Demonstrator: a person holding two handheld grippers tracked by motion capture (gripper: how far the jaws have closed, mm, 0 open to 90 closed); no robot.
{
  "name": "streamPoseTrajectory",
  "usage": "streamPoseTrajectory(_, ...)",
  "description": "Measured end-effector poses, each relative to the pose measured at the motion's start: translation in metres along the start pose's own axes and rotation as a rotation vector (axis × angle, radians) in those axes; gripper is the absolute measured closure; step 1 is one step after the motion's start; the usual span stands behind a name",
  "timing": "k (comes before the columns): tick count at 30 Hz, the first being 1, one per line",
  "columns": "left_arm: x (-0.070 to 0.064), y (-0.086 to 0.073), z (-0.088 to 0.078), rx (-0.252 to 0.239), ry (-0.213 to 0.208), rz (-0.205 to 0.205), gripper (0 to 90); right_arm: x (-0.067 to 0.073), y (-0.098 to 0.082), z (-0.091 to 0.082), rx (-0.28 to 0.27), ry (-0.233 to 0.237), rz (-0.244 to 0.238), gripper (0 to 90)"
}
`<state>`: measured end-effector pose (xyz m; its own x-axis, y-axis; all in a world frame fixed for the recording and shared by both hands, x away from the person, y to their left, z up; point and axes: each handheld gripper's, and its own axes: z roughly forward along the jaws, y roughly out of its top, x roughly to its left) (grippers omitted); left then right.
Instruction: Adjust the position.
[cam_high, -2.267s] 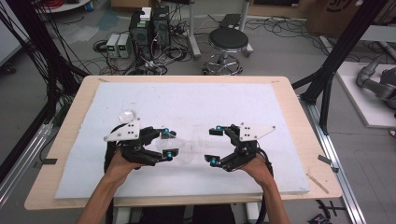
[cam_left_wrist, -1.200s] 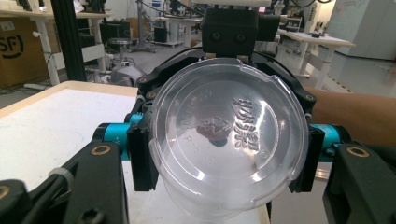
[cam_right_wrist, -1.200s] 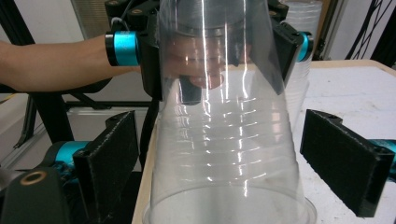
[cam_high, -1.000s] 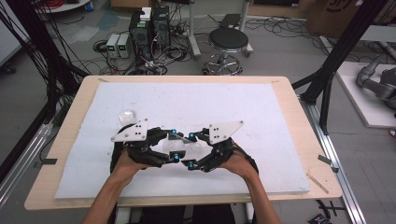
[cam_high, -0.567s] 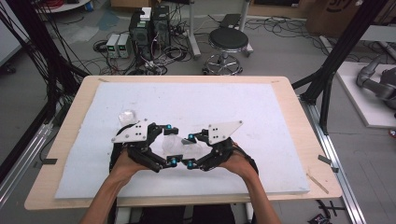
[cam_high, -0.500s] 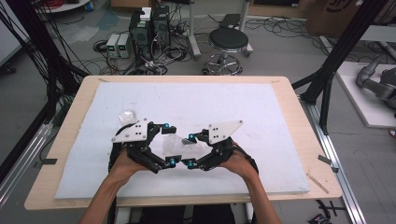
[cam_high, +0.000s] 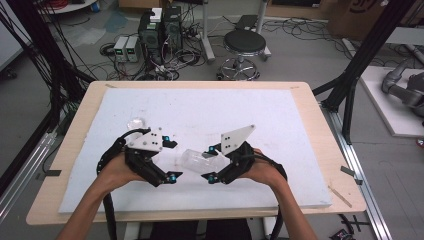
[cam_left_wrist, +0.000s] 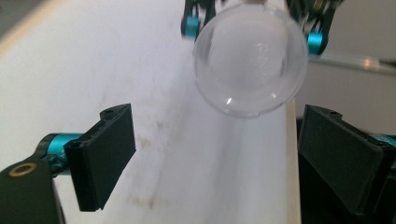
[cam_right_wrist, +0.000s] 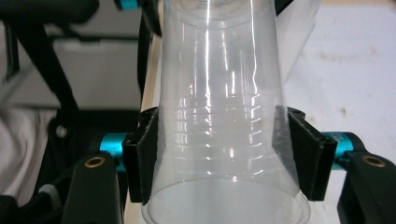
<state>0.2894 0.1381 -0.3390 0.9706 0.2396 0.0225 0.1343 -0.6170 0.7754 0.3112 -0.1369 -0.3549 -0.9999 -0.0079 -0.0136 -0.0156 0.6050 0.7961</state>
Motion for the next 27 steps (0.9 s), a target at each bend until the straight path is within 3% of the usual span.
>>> streamPoseTrajectory(1, 0.001, 0.003, 0.001, 0.072, -0.004, -0.005, 11.3, 0.001, 0.007, -0.002, 0.082, -0.003, -0.013, 35.4)
streamPoseTrajectory(2, 0.001, 0.003, 0.001, 0.072, -0.004, -0.005, 11.3, 0.001, 0.007, -0.002, 0.082, -0.003, -0.013, 35.4)
streamPoseTrajectory(3, 0.001, 0.005, 0.001, 0.114, -0.006, -0.009, 11.4, 0.002, 0.015, -0.003, 0.148, -0.009, -0.023, 35.5)
streamPoseTrajectory(4, 0.001, 0.005, 0.001, 0.114, -0.006, -0.009, 11.6, 0.002, 0.019, -0.004, 0.177, -0.007, -0.025, 35.4)
streamPoseTrajectory(5, 0.001, 0.006, 0.002, 0.159, -0.012, -0.017, 11.7, 0.002, 0.022, -0.005, 0.207, -0.008, -0.03, 35.4)
streamPoseTrajectory(6, 0.001, 0.006, 0.002, 0.159, -0.012, -0.017, 11.7, 0.002, 0.022, -0.005, 0.207, -0.008, -0.03, 35.4)
streamPoseTrajectory(7, 0.001, 0.008, 0.002, 0.208, -0.013, -0.019, 11.7, 0.002, 0.026, -0.005, 0.237, -0.008, -0.029, 35.4)
streamPoseTrajectory(8, 0.001, 0.008, 0.002, 0.224, -0.018, -0.019, 11.7, 0.002, 0.03, -0.005, 0.288, -0.004, -0.034, 35.4)
streamPoseTrajectory(14, 0.0, 0.014, 0.001, 0.254, -0.013, -0.007, 13.5, 0.001, 0.038, -0.003, 0.361, -0.001, -0.053, 35.6)
streamPoseTrajectory(24, 0.0, 0.028, 0.013, 0.294, -0.03, 0.018, 13.8, 0.0, 0.043, 0.002, 0.4, 0.018, -0.065, 35.8)
streamPoseTrajectory(27, 0.0, 0.032, 0.019, 0.334, -0.046, 0.028, 14.5, 0.0, 0.043, 0.005, 0.411, 0.025, -0.066, 35.8)
